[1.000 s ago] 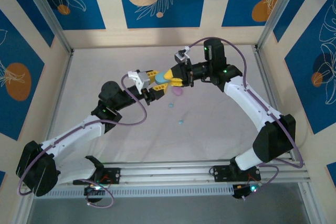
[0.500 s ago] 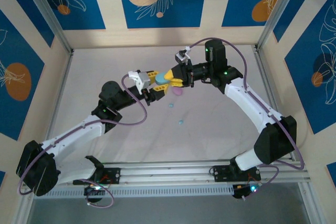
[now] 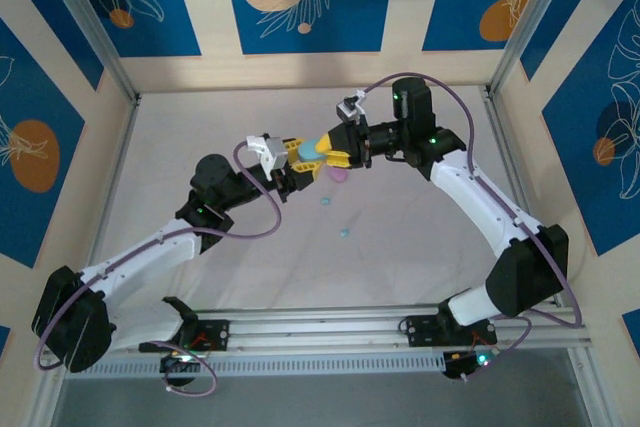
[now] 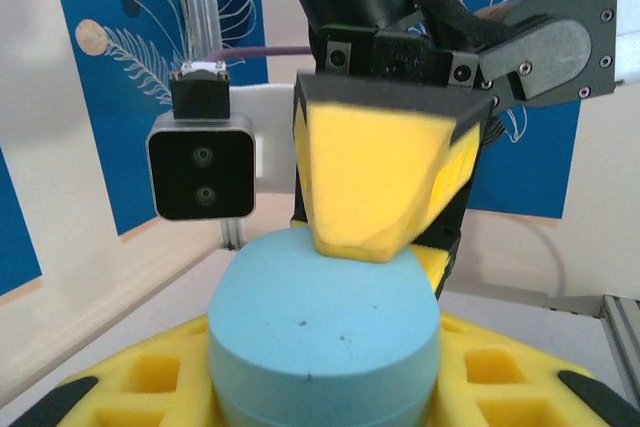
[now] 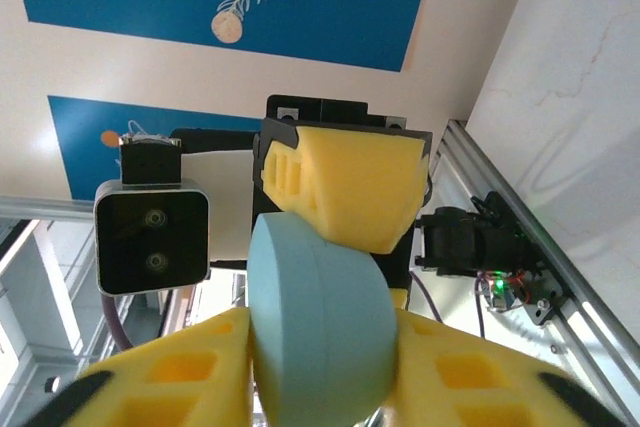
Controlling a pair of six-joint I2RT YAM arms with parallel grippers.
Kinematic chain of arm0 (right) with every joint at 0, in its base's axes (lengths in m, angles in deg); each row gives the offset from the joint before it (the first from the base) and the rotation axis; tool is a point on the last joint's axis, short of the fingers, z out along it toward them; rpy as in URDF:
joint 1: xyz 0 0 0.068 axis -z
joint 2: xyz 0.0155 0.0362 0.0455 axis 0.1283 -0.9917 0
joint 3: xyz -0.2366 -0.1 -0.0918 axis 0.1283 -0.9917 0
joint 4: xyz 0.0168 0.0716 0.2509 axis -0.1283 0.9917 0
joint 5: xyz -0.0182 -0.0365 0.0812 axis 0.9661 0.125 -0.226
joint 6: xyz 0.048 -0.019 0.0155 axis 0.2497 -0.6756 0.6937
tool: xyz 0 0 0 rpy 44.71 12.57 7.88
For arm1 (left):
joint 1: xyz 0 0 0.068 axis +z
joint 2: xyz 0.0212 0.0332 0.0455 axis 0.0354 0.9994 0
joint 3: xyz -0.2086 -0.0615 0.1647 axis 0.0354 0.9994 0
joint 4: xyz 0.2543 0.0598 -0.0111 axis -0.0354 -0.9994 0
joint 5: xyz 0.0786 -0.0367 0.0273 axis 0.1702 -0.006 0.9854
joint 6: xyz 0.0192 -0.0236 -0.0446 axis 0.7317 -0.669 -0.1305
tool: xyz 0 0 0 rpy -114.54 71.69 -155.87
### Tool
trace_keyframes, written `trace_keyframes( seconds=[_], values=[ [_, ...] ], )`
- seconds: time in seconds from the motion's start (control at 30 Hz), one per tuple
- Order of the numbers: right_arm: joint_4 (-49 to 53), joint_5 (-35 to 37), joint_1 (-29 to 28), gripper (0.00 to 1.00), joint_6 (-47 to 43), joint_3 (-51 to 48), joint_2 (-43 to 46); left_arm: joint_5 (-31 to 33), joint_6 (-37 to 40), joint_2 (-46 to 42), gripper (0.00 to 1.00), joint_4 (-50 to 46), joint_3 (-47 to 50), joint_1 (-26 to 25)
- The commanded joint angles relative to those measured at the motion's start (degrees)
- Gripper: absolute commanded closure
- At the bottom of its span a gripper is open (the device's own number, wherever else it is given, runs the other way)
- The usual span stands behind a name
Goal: Insert the wireless bluetooth earbuds into the charging case
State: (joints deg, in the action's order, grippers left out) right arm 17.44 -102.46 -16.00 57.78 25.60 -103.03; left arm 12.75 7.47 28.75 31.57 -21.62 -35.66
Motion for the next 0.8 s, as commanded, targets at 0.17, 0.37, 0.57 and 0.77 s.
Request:
trace_keyframes(
  seconds=[0.17, 0.37, 0.57, 0.77],
  values=[
    [5.8, 14.7, 1.9, 0.4, -23.7, -0.4, 8.3, -6.5, -3.3, 0.3, 0.75, 1.1, -3.0, -0.4],
    [4.8, 19.4, -0.6, 0.38, -46.7, -5.0, 14.7, -8.0, -5.2, 0.5, 0.75, 2.2, -3.0, -0.4],
    [9.5, 23.5, -4.4, 0.33, -58.9, -5.1, 16.5, -8.6, -6.3, 0.7, 0.74, 2.9, -3.1, -0.5],
    [11.0, 26.2, -5.1, 0.33, -59.8, -4.8, 15.6, -9.9, -7.3, 1.1, 0.74, 3.7, -3.4, -0.5]
  ],
)
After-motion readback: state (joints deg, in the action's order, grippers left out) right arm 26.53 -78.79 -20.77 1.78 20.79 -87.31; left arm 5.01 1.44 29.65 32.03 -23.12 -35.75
